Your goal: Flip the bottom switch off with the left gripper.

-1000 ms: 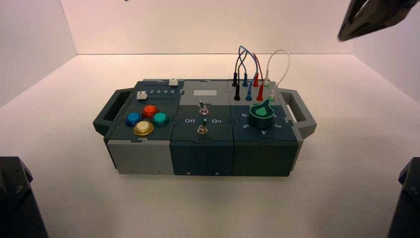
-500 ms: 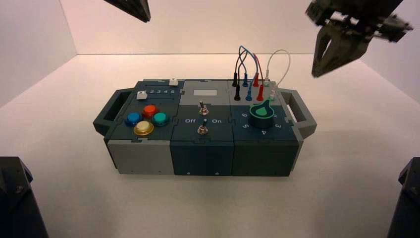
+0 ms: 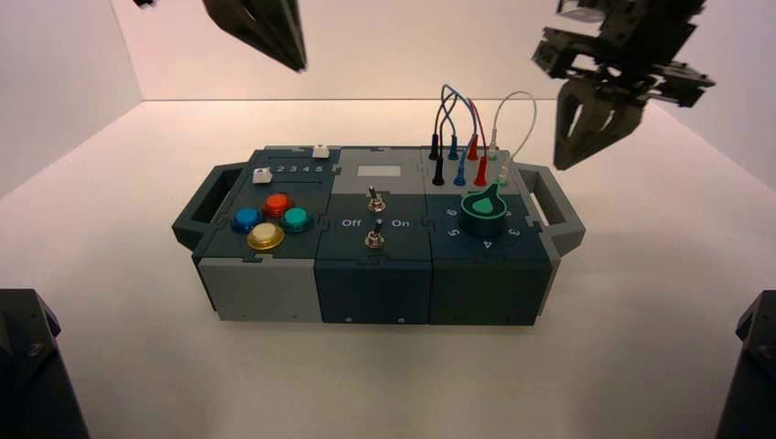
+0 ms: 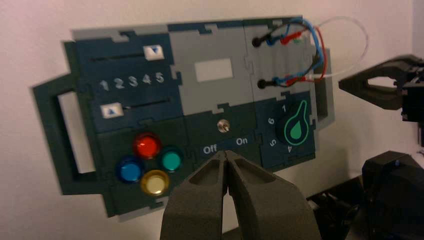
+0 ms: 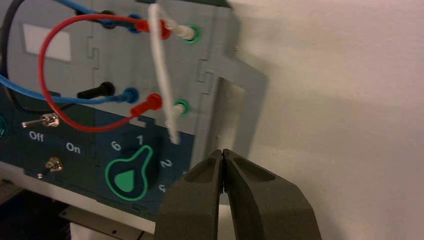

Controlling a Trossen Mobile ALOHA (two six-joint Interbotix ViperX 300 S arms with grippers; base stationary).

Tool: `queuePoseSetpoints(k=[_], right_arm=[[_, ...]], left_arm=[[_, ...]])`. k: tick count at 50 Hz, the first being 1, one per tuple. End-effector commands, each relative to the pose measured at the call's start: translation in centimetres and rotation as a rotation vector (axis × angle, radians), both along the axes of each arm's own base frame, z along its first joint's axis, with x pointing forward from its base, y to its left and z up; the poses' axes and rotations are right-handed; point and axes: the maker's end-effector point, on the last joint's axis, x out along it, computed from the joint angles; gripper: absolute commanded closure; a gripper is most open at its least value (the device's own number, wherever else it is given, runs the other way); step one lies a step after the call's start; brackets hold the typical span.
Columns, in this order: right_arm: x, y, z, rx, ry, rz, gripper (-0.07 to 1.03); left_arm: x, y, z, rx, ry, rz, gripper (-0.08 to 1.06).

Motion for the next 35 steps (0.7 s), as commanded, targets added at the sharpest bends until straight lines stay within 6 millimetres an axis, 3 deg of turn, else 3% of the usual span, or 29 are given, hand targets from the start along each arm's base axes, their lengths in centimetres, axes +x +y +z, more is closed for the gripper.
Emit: queuePoseSetpoints(k=[1, 19, 35], right_arm=[[0.6, 1.5, 0.2, 0.015, -0.007, 0.030, 0.98], [0.4, 1.8, -2.1, -0.016, 0.053, 0.049, 0.98], [0.3, 1.4, -3.0, -0.042, 0.072, 0.066, 0.98]], left_arm=[[0.2, -1.8, 0.6, -0.029, -0.013, -0.015, 1.01], [-1.1, -5.1, -0.3, -0.023, 0.039, -0.041, 1.01], [-2.3, -6.6, -0.7, -0.025, 0.071, -0.042, 1.01]])
